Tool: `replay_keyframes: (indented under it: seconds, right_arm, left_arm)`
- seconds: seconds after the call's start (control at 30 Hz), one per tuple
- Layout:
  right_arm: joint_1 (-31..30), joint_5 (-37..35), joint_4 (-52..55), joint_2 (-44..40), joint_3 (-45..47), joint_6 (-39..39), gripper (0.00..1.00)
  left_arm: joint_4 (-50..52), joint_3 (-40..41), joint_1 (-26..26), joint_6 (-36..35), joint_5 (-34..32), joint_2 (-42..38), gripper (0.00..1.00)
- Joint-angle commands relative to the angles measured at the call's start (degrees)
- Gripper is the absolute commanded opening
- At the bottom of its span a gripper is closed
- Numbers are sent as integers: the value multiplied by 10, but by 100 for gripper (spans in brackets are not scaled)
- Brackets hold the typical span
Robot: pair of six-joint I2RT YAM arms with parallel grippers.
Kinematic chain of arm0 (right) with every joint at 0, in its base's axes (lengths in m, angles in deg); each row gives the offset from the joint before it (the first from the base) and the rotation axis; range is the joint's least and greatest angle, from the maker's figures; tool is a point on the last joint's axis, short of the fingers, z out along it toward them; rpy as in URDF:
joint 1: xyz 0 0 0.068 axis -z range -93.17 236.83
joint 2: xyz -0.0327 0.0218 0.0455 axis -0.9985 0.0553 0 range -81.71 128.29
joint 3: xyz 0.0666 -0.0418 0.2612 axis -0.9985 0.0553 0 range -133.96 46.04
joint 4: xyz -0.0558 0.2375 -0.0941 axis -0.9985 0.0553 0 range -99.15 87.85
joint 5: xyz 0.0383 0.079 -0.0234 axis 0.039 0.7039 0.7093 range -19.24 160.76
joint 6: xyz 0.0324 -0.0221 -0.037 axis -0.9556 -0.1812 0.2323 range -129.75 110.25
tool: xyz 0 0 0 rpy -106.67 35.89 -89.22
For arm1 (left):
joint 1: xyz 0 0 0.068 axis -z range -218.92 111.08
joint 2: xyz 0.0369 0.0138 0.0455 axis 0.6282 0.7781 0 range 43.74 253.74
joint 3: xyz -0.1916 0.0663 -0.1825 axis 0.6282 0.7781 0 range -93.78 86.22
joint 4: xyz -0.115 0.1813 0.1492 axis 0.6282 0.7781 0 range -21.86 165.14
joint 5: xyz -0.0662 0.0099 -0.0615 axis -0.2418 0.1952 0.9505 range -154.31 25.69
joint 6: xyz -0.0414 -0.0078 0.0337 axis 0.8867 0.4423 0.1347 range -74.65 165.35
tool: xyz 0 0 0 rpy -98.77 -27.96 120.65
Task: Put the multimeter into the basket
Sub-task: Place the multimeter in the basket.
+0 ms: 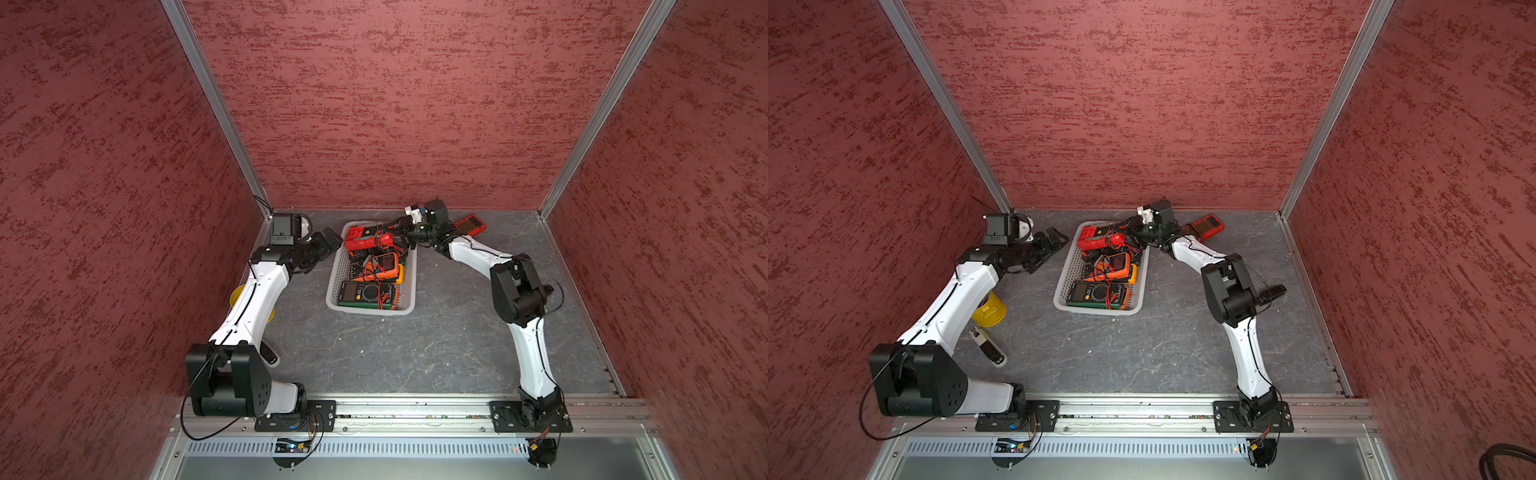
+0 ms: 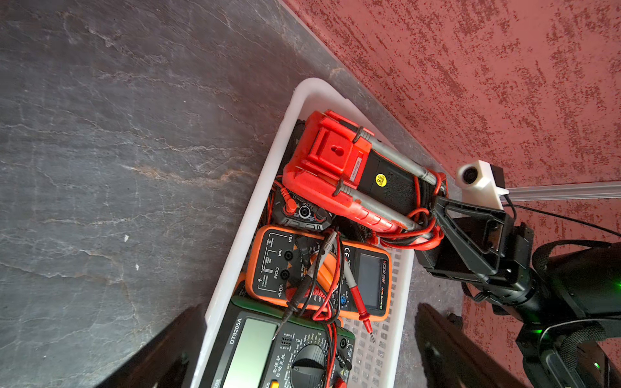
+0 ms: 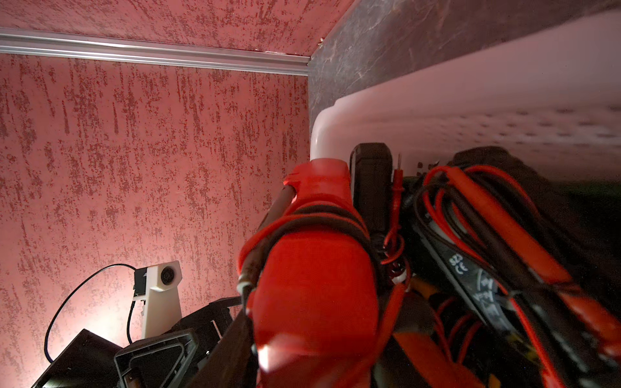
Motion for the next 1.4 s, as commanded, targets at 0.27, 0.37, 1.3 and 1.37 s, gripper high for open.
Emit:
replay_keyframes:
  seconds: [0.27,0.37,1.3,1.37]
  right_arm:
    - [5,-28,73,-20,-25,64,65]
    - [8,-31,85,-27,-24,72,67]
    - [80,-353,593,-94,-172,311,93]
    - [98,-381,615,-62,-207,332,88]
  left_arm:
    - [-6,1,5,-14,-5,0,100]
    - [-6,0,5,-14,-5,0,100]
    - [7,-12,3,-22,-12,-1,100]
    - [6,-12,3,-23,-13,-1,100]
